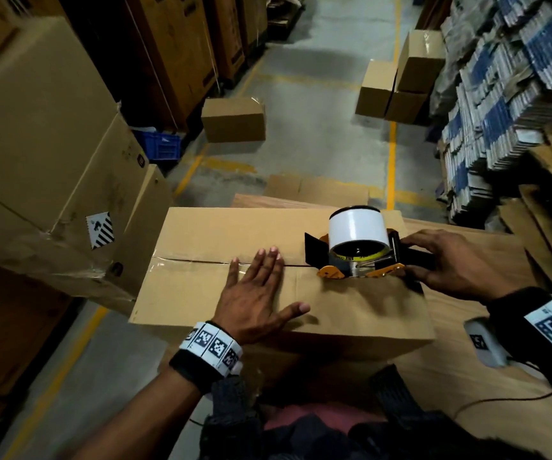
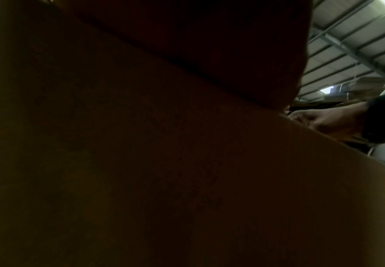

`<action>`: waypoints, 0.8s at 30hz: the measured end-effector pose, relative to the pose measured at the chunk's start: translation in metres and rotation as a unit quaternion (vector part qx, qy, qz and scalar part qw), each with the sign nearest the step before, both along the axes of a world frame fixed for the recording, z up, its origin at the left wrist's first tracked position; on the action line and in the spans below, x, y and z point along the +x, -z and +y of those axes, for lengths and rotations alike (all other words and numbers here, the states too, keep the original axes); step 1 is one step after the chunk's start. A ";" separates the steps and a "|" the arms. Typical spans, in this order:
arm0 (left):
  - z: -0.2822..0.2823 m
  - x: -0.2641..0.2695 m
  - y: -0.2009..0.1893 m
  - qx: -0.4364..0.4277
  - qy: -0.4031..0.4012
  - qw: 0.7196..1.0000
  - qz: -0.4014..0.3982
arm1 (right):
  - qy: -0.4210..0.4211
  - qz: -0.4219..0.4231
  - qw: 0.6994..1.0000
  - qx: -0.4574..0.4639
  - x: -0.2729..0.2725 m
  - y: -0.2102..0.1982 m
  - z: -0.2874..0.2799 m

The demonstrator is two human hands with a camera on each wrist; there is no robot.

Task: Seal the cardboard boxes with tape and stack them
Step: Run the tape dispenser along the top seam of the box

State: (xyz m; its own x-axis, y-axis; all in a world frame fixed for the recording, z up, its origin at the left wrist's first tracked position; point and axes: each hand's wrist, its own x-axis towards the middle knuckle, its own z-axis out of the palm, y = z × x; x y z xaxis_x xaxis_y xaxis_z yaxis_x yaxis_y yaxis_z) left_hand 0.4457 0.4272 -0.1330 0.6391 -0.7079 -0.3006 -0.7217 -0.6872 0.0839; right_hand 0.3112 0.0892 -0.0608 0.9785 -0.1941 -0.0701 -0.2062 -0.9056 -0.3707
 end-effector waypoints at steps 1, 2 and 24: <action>0.002 0.001 0.002 0.002 0.004 1.000 -0.004 | -0.003 -0.002 1.000 0.001 0.001 0.000 0.001; 0.006 0.003 0.003 0.003 0.011 1.000 -0.006 | -0.003 -0.001 1.000 0.007 0.003 -0.001 0.004; 0.006 0.015 0.005 -0.003 0.030 1.000 -0.004 | -0.014 0.020 0.999 0.038 0.024 0.010 0.032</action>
